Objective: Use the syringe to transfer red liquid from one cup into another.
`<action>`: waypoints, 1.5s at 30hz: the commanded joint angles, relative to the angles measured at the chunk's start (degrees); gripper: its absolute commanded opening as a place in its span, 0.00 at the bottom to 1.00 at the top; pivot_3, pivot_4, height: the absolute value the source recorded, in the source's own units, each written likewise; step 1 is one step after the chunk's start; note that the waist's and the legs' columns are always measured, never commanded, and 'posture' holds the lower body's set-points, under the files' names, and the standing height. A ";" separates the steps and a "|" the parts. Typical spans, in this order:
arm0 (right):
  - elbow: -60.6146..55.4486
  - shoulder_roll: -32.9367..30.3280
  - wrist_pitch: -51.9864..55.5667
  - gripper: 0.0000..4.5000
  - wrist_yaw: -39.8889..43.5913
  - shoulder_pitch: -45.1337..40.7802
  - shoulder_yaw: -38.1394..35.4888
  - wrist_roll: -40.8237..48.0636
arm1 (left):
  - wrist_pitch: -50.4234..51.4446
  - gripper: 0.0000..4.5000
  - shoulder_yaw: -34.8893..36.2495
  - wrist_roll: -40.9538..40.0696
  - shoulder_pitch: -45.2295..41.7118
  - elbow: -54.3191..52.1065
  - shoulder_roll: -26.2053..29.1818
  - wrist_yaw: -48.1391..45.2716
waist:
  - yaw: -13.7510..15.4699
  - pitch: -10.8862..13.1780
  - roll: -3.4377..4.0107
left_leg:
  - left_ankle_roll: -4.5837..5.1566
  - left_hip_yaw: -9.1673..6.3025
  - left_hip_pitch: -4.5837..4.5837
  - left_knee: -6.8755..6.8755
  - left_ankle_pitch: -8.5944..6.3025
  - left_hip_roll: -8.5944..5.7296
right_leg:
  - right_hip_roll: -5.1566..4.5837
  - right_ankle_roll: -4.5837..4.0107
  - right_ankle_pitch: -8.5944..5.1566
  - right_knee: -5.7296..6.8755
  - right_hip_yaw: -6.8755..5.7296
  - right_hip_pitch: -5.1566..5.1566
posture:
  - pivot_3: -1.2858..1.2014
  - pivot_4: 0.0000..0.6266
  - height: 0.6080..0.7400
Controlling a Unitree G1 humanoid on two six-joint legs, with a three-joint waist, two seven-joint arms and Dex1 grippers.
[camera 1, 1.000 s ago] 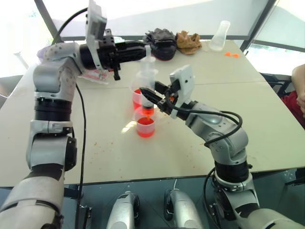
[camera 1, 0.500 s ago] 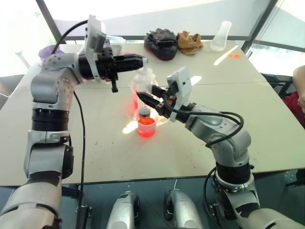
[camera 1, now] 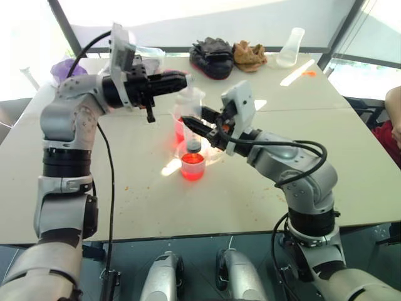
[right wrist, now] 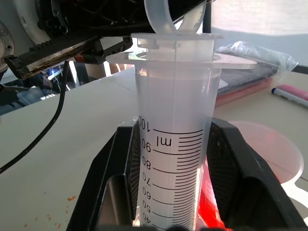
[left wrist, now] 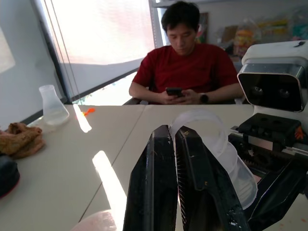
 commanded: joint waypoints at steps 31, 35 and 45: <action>45.97 -19.27 37.87 0.32 1.43 -19.75 -13.33 12.38 | -0.80 0.63 12.67 4.33 45.60 -35.12 -6.20 42.86 | 0.10 -0.04 0.01 | 0.18 0.11 -0.23 -0.10 -0.11 0.05 | -0.03 0.00 0.04 -0.56 0.06 -0.04 | 0.52 0.24 1.00; 49.62 -19.92 37.81 0.65 4.56 -19.41 -9.99 9.40 | -2.05 0.64 13.83 4.86 48.16 -35.90 -9.46 47.13 | 0.25 -0.04 0.01 | 0.19 0.08 -0.27 -0.07 -0.12 0.04 | -0.04 0.00 0.04 -0.58 0.05 -0.04 | 0.52 0.24 1.00; 50.75 -20.16 35.85 0.99 8.57 -19.19 -6.93 3.77 | -3.18 0.64 13.93 4.33 47.35 -34.42 -9.75 49.35 | 0.18 -0.04 0.01 | 0.20 0.08 -0.27 -0.07 -0.12 0.05 | -0.03 0.00 0.04 -0.58 0.03 -0.05 | 0.52 0.24 1.00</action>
